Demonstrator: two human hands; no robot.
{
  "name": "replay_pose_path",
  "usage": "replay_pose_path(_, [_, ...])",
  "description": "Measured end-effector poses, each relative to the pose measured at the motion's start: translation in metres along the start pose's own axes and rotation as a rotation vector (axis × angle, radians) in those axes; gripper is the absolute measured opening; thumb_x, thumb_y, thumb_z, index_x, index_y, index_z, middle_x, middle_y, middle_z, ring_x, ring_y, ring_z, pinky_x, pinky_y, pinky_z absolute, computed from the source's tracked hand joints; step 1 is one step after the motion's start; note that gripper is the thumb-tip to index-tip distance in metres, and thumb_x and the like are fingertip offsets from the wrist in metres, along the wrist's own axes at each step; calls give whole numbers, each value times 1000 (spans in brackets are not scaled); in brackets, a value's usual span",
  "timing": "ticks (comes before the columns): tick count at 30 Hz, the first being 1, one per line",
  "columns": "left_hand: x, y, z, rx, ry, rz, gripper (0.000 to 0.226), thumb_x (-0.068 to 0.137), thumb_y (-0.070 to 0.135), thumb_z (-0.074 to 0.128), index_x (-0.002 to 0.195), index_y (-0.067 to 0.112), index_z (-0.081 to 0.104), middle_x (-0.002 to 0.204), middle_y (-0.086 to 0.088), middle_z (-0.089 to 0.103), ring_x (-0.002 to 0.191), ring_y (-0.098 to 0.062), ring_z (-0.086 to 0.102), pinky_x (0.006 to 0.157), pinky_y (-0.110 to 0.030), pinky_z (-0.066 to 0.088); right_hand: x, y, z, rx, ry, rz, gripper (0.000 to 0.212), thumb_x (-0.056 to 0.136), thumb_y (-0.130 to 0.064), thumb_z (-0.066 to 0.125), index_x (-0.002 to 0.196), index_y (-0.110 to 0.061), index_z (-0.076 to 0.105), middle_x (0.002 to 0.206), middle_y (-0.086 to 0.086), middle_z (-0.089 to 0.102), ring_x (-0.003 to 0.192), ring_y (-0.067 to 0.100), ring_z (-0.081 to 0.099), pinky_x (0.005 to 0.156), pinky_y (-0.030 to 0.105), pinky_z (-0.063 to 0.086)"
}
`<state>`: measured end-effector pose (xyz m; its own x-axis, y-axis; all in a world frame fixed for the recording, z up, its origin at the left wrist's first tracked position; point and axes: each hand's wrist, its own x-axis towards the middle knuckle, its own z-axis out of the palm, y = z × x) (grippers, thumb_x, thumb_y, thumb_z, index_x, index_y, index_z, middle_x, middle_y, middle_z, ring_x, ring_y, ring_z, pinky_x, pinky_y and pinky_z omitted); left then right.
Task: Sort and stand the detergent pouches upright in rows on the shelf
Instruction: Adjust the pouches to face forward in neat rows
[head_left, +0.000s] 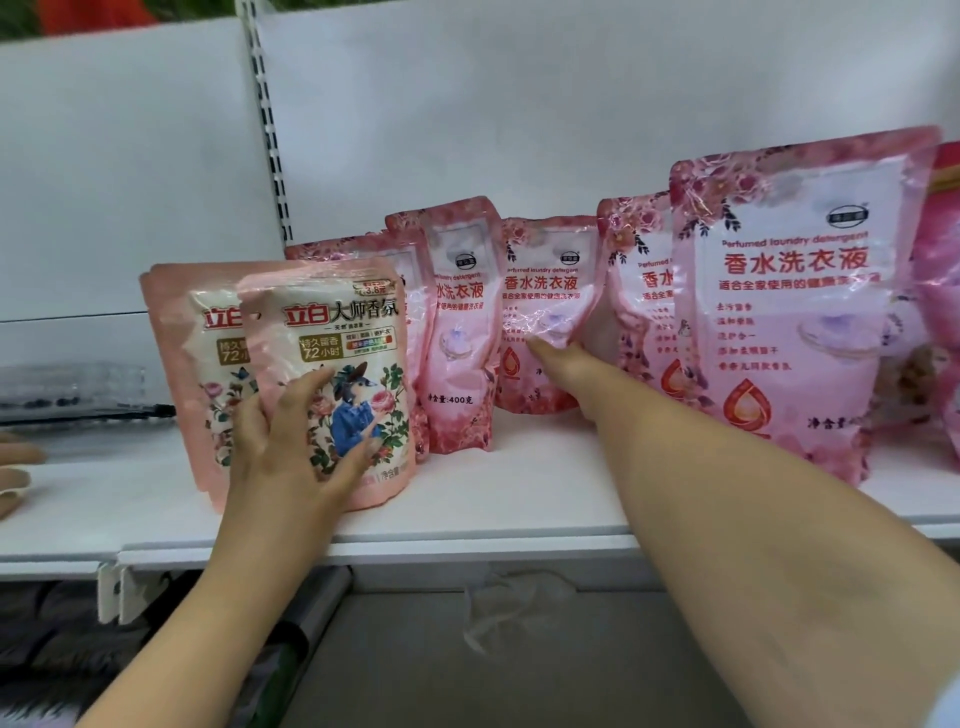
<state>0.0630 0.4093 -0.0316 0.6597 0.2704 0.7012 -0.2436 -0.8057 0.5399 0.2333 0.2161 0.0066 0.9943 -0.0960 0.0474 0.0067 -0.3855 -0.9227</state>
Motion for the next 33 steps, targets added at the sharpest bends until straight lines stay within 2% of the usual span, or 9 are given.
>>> replay_pose_path(4, [1, -2, -1, -3, 13, 10, 66, 78, 23, 69, 136, 30, 37, 136, -12, 26, 126, -26, 31, 106, -38, 25, 7, 1, 9, 10, 3, -50, 79, 87, -56, 45, 148, -19, 10, 151, 12, 25, 136, 34, 29, 111, 50, 24])
replay_pose_path(8, [1, -4, -1, -10, 15, 15, 66, 78, 21, 69, 135, 30, 37, 135, -13, 28, 125, -24, 30, 106, -37, 25, -4, -2, 9, -12, 79, 5, 79, 93, -50, 40, 148, -12, -3, 155, 16, 10, 140, 36, 16, 113, 47, 18])
replay_pose_path(10, [0, -5, -1, -19, 7, 18, 65, 79, 22, 69, 135, 32, 37, 135, -13, 28, 125, -25, 29, 106, -37, 24, -14, -7, 6, -40, 172, -12, 71, 95, -47, 36, 146, -7, 10, 150, 19, 20, 135, 36, 26, 107, 43, 27])
replay_pose_path(13, [1, -7, -2, -35, 14, 30, 66, 78, 22, 69, 135, 33, 37, 135, -13, 28, 125, -25, 30, 106, -37, 24, -44, -21, 4, -84, 380, -351, 49, 98, -38, 34, 134, -5, 40, 136, 14, 43, 121, 27, 44, 92, 29, 35])
replay_pose_path(16, [1, -6, -3, -47, 15, 38, 66, 79, 22, 69, 135, 33, 36, 135, -12, 27, 125, -24, 30, 106, -37, 24, -73, -28, -2, -161, 649, -692, 41, 97, -27, 37, 134, -9, 40, 140, 7, 37, 127, 19, 35, 95, 22, 26])
replay_pose_path(19, [0, -7, -3, -64, 11, 43, 66, 79, 23, 68, 136, 32, 36, 133, -11, 28, 122, -23, 31, 105, -36, 25, -71, -20, -8, -454, 685, -545, 60, 98, -31, 32, 148, -10, 5, 156, 7, 0, 143, 20, 1, 114, 31, 1])
replay_pose_path(21, [-1, -8, -2, -71, 4, 50, 65, 79, 23, 68, 135, 32, 37, 131, -10, 29, 121, -22, 32, 104, -36, 25, -71, -16, -16, -492, 634, -359, 63, 100, -31, 27, 147, -12, -10, 156, 5, -13, 144, 20, -7, 114, 32, 3])
replay_pose_path(27, [2, -13, -4, -93, 12, 74, 65, 78, 21, 69, 134, 33, 38, 129, -10, 29, 120, -23, 33, 103, -37, 26, -81, -17, -27, 116, 557, -371, 51, 99, -10, 30, 147, -8, 11, 152, 13, 21, 135, 26, 26, 98, 24, 21])
replay_pose_path(33, [0, -16, -1, -95, 5, 67, 65, 77, 22, 70, 133, 35, 40, 127, -11, 31, 121, -30, 36, 103, -42, 29, -80, -25, -24, -169, 557, -172, 58, 101, -29, 30, 149, -23, -3, 154, 12, 14, 134, 27, 29, 102, 29, 26])
